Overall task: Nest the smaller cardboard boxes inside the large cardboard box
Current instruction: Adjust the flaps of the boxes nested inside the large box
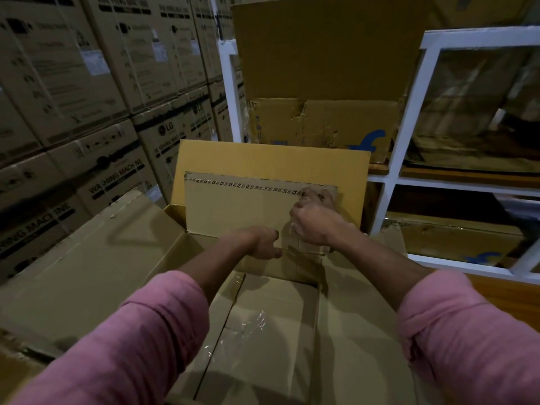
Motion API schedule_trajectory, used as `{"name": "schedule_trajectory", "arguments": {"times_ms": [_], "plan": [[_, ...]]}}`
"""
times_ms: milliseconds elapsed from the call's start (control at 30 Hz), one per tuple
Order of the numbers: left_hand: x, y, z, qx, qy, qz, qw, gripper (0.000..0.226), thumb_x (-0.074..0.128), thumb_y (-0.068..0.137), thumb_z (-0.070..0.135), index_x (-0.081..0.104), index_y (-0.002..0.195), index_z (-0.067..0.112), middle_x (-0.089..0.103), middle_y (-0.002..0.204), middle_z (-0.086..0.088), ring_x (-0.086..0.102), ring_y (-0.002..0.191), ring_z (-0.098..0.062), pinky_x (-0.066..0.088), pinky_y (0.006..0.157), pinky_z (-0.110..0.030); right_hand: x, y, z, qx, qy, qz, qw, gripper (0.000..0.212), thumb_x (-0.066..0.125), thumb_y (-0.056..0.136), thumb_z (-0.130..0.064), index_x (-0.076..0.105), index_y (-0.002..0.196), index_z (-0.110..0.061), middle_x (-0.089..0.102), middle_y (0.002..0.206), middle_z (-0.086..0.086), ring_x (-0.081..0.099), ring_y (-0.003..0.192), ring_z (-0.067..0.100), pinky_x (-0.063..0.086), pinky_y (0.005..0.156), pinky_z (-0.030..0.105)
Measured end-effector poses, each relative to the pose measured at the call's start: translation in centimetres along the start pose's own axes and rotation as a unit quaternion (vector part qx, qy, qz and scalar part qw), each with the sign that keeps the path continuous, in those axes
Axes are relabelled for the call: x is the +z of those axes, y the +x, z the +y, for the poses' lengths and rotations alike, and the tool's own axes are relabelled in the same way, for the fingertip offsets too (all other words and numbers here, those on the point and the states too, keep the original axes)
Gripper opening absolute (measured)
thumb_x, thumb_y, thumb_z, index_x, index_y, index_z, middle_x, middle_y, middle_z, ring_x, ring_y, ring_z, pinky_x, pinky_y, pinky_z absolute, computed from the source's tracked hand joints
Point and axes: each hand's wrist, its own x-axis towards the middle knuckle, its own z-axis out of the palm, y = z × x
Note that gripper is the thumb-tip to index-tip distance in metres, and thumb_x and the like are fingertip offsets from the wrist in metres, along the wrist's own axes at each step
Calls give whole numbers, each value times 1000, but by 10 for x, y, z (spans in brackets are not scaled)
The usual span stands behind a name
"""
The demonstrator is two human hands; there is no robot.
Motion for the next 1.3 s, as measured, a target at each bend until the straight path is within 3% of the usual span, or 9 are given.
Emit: {"name": "schedule_trajectory", "arguments": {"times_ms": [200,300,500,667,933,1100,1300], "plan": [[-2,-13,8,-3,-1,16,1000,61,51,103,42,38,152,6,44,154,-17,42,141,-32,38,111,-39,-12,-8,0,-14,22,-22,999,39,48,99,-40,63,128,-18,61,136,13,31,147,34,22,117,64],[-6,-20,12,-11,10,44,999,62,51,103,44,39,151,7,43,153,-18,43,139,-35,38,112,-42,-23,-13,2,-20,57,-58,997,42,50,101,-41,59,135,-19,61,136,12,39,142,33,26,118,60],[-16,-44,35,-7,-24,156,987,74,47,102,46,15,160,12,8,168,-17,16,151,-42,29,117,-59,-46,-28,2,0,115,-62,991,61,56,96,-46,40,150,-24,52,148,11,42,140,35,33,113,57],[-28,-71,75,32,-65,216,974,79,51,100,38,7,161,13,-4,170,-10,6,154,-38,28,117,-61,-67,-69,8,46,152,-16,987,81,58,93,-38,18,161,-23,34,162,11,32,146,38,31,115,58],[-14,-115,148,91,-88,249,960,71,52,100,38,16,159,20,-8,170,-8,0,155,-38,23,118,-64,-69,-174,34,156,165,49,973,71,54,98,-45,25,159,-25,29,165,5,24,151,33,25,117,59],[19,-139,197,138,-112,243,953,72,53,99,41,17,160,24,-6,170,-6,-2,154,-40,19,118,-66,-55,-258,35,213,190,120,951,63,52,99,-53,35,154,-26,38,160,3,31,148,32,29,116,58],[41,-171,271,190,-98,256,943,73,56,97,41,21,158,20,-5,170,-9,-5,154,-41,16,117,-65,-45,-349,55,279,183,115,936,59,39,103,-59,41,151,-25,47,154,6,41,142,29,32,112,58]]}}
